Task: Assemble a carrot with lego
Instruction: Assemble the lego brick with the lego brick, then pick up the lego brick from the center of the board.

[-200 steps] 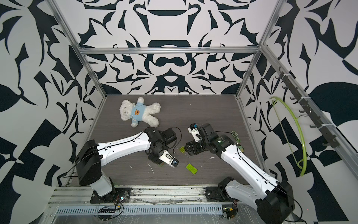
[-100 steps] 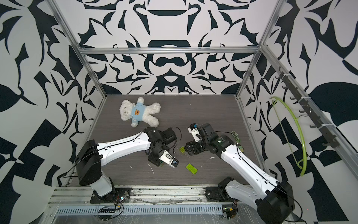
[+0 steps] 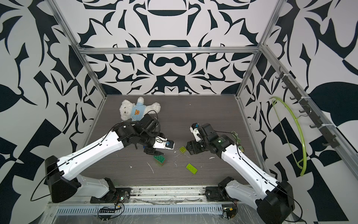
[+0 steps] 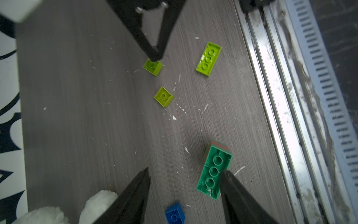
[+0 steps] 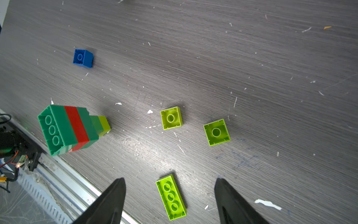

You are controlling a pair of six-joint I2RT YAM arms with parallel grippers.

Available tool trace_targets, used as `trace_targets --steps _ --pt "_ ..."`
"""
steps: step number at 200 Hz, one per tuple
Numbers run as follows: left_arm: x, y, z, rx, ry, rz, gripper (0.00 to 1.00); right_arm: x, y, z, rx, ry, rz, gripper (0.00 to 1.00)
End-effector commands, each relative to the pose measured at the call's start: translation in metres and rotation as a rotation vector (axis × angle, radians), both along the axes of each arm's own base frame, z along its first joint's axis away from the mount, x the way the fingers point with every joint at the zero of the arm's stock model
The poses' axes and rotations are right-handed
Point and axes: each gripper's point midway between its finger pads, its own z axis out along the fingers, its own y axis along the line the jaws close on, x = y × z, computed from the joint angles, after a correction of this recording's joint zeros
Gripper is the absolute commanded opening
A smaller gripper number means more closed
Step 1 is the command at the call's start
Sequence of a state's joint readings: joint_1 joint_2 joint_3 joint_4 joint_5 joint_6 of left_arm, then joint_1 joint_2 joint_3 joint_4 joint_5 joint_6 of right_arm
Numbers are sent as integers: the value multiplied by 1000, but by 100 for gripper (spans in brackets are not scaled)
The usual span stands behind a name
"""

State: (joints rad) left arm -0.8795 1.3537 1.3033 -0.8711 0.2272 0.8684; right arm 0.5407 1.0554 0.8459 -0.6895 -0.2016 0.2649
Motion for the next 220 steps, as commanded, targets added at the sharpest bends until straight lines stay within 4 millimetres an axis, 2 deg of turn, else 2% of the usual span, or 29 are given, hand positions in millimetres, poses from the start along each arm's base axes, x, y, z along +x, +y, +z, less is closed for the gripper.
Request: trace_targets --steps 1,8,12,23,42,66,85,102,118,137,184,220 --pt "8 -4 18 -161 146 219 64 7 5 3 -9 -23 -34 77" --pt "16 -2 20 -191 173 303 64 8 6 2 -24 -29 -34 77" --pt "20 4 31 -234 174 363 64 8 8 0 -34 -31 -32 77" --pt "33 14 39 -295 223 506 64 9 13 -4 -56 -31 -24 77" --pt "58 37 44 -395 299 779 62 10 20 -13 -107 -24 -16 76" --pt "83 76 34 -468 368 1115 64 8 20 -24 -152 3 -32 76" --pt "91 101 19 -491 424 1296 70 -7 9 -35 -211 76 -67 75" --pt "93 109 15 -526 447 1346 71 -28 -1 -41 -312 90 -80 76" --pt "92 107 17 -552 461 1339 71 -47 -10 -47 -390 101 -78 78" --pt "93 103 17 -554 475 1325 71 -62 -13 -62 -399 132 -84 79" --pt "99 91 11 -514 505 1297 71 -65 1 -86 -369 140 -47 84" --pt "103 96 1 -481 504 1331 71 -67 6 -105 -413 179 0 84"
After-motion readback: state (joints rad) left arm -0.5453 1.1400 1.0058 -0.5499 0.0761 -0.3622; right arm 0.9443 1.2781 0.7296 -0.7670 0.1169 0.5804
